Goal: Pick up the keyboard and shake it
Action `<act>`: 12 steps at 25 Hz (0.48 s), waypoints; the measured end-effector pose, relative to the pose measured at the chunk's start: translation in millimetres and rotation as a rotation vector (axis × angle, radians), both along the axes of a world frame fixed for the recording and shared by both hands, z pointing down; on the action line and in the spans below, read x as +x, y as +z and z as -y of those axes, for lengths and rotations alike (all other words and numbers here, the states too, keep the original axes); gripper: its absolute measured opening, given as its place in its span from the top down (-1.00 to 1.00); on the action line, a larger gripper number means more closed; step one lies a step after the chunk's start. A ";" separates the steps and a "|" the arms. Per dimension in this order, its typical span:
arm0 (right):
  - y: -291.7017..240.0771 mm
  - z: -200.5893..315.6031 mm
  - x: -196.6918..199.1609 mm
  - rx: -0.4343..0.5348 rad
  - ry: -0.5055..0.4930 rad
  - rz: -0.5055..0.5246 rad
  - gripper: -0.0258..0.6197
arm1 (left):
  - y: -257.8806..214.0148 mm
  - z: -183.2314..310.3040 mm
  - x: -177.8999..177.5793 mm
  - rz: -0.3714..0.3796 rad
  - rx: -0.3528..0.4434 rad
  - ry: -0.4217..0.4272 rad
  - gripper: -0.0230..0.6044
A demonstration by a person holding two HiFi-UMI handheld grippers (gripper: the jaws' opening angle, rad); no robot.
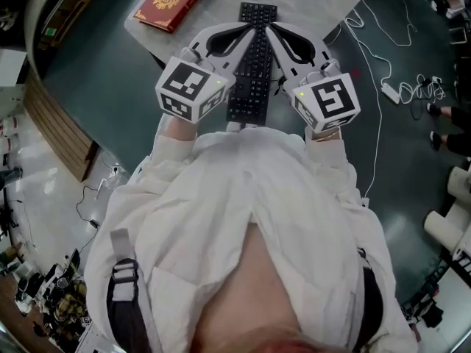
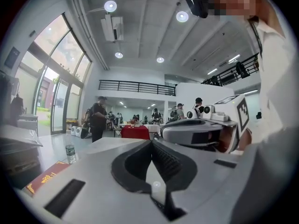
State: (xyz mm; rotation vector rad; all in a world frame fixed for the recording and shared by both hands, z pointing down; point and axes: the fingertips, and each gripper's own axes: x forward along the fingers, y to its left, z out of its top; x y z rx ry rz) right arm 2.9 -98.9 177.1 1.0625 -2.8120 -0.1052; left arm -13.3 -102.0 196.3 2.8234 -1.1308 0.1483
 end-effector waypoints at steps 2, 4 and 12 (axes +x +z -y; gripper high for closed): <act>0.8 -1.4 1.6 -0.008 -0.001 0.010 0.82 | 1.0 -1.3 0.9 0.001 -0.002 0.005 0.88; 2.2 -2.3 4.4 -0.015 0.006 0.009 0.82 | 2.0 -2.7 2.4 0.000 -0.007 0.009 0.88; 4.7 -6.9 12.1 -0.021 0.020 0.000 0.83 | 6.2 -6.5 12.2 -0.005 -0.019 0.021 0.88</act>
